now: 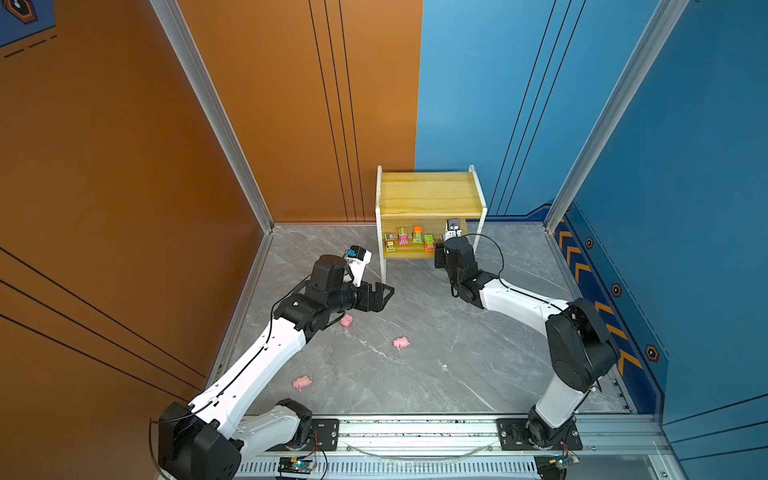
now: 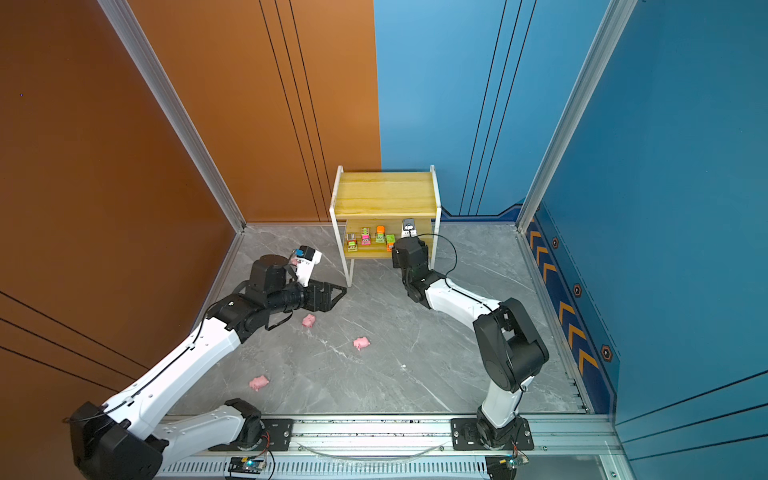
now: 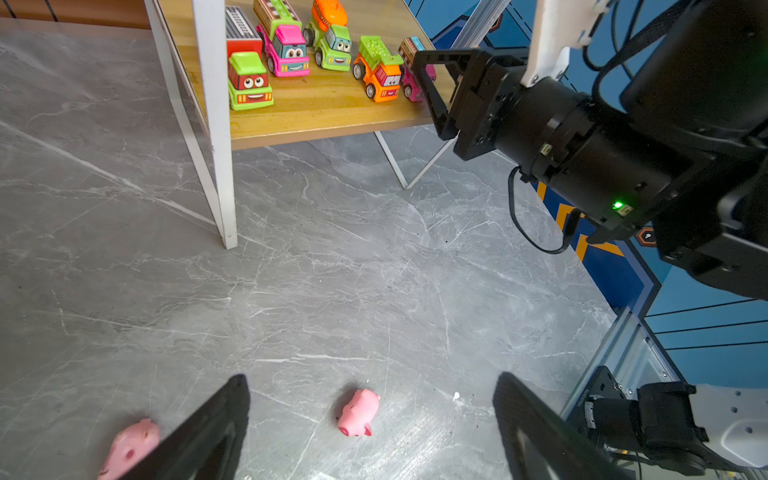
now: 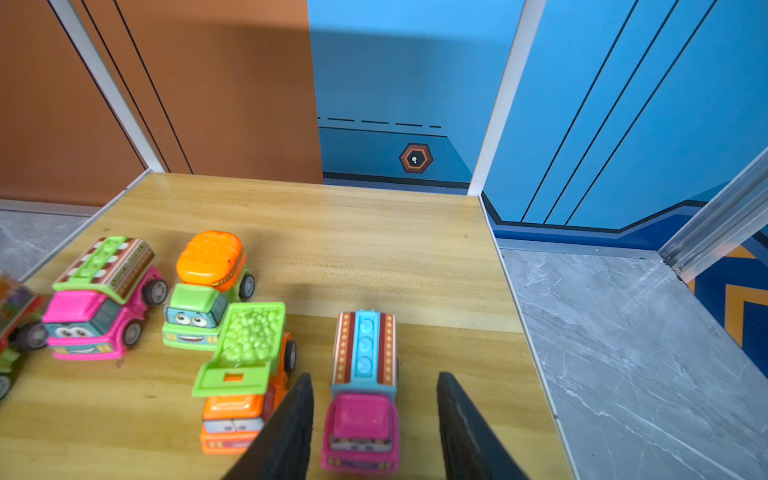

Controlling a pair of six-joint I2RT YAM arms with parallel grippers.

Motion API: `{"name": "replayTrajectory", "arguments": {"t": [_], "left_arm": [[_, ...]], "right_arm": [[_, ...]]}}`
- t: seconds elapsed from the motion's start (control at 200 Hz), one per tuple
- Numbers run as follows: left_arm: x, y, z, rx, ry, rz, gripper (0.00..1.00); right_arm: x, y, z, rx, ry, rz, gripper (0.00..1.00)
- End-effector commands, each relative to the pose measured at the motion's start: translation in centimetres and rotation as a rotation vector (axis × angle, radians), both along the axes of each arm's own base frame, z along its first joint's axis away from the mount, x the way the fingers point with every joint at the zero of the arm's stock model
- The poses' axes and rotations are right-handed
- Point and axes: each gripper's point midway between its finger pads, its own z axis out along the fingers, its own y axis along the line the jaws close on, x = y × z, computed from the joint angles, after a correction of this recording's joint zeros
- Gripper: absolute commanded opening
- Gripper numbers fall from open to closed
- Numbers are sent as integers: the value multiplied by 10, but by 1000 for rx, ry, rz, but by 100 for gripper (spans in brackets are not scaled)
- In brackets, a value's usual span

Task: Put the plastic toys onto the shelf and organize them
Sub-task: 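Open right gripper to release the truck and pull back from the shelf, then move right gripper down toward the pink pig on the floor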

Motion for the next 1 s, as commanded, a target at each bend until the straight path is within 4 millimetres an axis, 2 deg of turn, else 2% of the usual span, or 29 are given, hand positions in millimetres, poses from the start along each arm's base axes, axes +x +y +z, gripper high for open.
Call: {"name": "replayTrajectory", "arguments": {"t": [0.0,0.085,0.185,0.335,0.37,0.455,0.521,0.656,0.766,0.881,0.996], "left_arm": [[-3,-4,-6,-9,16,-18,93],[-3,-3,-6,-4,13,-15,93],[-1,-1,-6,3,10,-6,93],[5,6,-9,12,15,24,93],[7,9,-11,16,19,35,93],[13,17,-14,26,22,69,94],[17,24,-18,42,23,99,95],[25,43,-31,121,39,178,99],[29,58,-45,200,69,244,100],[30,65,-56,249,119,288,100],[25,69,-68,276,179,310,99]], "right_arm": [[-13,-4,19,16,-36,-5,52],[-24,-3,21,16,-29,15,55],[-46,1,22,19,-25,49,60],[-92,5,19,9,-18,91,67],[-109,18,16,4,-7,138,69],[-139,25,11,-2,18,178,73],[-161,35,-1,28,59,244,76],[-201,62,-37,48,168,400,80],[-228,82,-63,34,248,522,81],[-244,92,-93,31,348,596,79],[-253,95,-114,16,407,627,76]]}}
